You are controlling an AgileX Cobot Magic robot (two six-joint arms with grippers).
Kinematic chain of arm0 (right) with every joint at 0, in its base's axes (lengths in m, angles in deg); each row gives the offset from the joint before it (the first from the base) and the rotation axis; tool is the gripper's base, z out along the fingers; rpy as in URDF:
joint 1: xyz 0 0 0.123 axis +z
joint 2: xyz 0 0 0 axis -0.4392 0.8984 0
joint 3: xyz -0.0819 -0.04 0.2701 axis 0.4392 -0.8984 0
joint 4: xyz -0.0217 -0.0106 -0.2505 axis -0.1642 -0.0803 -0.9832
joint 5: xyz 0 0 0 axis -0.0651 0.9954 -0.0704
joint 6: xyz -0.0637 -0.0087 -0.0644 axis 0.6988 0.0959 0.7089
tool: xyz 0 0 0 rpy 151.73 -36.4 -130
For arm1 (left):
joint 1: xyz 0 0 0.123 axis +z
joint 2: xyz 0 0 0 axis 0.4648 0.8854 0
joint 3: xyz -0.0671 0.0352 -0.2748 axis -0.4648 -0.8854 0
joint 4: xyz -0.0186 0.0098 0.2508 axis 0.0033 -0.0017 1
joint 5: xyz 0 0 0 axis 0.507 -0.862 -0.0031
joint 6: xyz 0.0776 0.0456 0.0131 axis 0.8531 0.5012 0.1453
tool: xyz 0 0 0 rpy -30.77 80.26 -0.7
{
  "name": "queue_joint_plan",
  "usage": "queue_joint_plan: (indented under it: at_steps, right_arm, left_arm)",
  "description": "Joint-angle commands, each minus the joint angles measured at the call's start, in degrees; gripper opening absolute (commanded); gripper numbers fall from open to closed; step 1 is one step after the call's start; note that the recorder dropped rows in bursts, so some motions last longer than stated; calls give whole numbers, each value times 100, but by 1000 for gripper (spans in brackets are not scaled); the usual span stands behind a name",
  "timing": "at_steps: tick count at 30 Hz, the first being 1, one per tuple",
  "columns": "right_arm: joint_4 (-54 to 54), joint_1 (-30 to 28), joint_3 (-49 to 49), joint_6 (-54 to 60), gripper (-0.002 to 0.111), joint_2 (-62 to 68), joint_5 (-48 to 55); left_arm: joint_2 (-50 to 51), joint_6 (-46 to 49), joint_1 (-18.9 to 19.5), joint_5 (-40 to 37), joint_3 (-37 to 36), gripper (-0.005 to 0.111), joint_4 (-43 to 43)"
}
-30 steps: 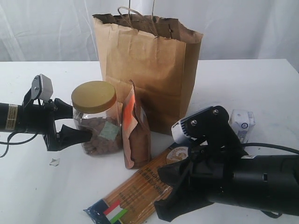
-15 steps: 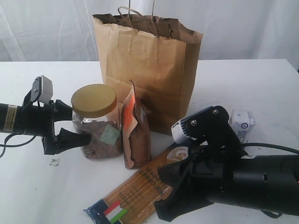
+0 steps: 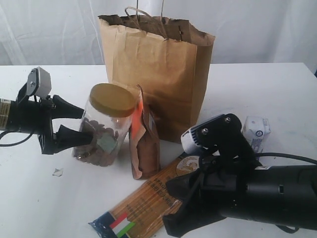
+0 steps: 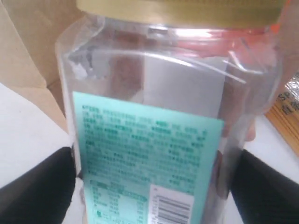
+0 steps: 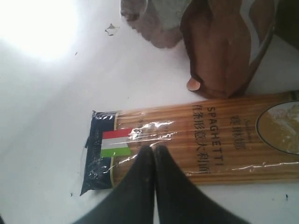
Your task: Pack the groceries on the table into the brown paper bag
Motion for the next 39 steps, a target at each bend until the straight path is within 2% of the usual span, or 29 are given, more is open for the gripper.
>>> queue_joint_plan:
  at_steps: [1, 15, 17, 20, 28, 31, 39]
  right_arm:
    - [5, 5, -25, -171, 0, -40, 63]
    - [5, 5, -25, -171, 0, -40, 63]
    - [5, 5, -25, -171, 0, -40, 63]
    - [5, 5, -25, -171, 0, -40, 63]
    - [5, 5, -25, -171, 0, -40, 63]
    - [5, 5, -14, -169, 0, -40, 63]
    - [5, 5, 113, -242, 0, -90, 159]
  left_arm:
    - [-350, -74, -13, 116, -8, 0, -40]
    - [-576, -74, -13, 116, -8, 0, -40]
    - [-576, -227, -13, -177, -8, 0, -40]
    - [-576, -327, -13, -482, -8, 9, -40]
    - [-576, -327, -15, -550, -8, 58, -40]
    - [-576, -327, -15, -656, -8, 64, -40]
    - [-576, -327, -15, -962, -8, 64, -40]
